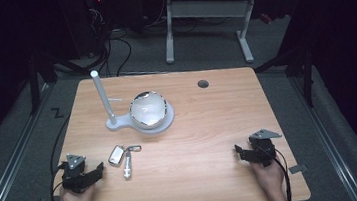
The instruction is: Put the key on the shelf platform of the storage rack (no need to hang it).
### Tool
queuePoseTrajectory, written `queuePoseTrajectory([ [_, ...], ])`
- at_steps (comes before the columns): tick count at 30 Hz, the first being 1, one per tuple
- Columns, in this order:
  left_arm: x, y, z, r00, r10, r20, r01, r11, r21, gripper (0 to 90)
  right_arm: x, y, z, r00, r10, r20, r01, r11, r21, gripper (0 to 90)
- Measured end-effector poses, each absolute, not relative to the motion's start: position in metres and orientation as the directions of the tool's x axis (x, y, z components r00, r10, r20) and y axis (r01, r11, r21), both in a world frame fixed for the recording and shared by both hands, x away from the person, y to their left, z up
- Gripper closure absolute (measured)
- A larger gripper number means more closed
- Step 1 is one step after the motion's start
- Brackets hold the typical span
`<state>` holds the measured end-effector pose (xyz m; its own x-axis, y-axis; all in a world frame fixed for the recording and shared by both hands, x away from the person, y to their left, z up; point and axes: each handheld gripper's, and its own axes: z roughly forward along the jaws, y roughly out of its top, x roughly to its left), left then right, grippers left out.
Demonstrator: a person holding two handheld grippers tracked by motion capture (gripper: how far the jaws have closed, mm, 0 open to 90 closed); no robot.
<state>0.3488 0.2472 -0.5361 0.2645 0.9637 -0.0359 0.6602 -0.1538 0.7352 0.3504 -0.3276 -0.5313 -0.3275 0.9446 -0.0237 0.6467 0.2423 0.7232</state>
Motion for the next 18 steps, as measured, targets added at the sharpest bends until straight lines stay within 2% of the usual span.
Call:
queuePoseTrajectory([
  [18,0.329,0.224,-0.517,0.356,0.931,-0.078,0.632,-0.178,0.754,32.9,0.350,-0.327,-0.531,-0.323,0.946,-0.017,0.651,0.236,0.722,31.2],
])
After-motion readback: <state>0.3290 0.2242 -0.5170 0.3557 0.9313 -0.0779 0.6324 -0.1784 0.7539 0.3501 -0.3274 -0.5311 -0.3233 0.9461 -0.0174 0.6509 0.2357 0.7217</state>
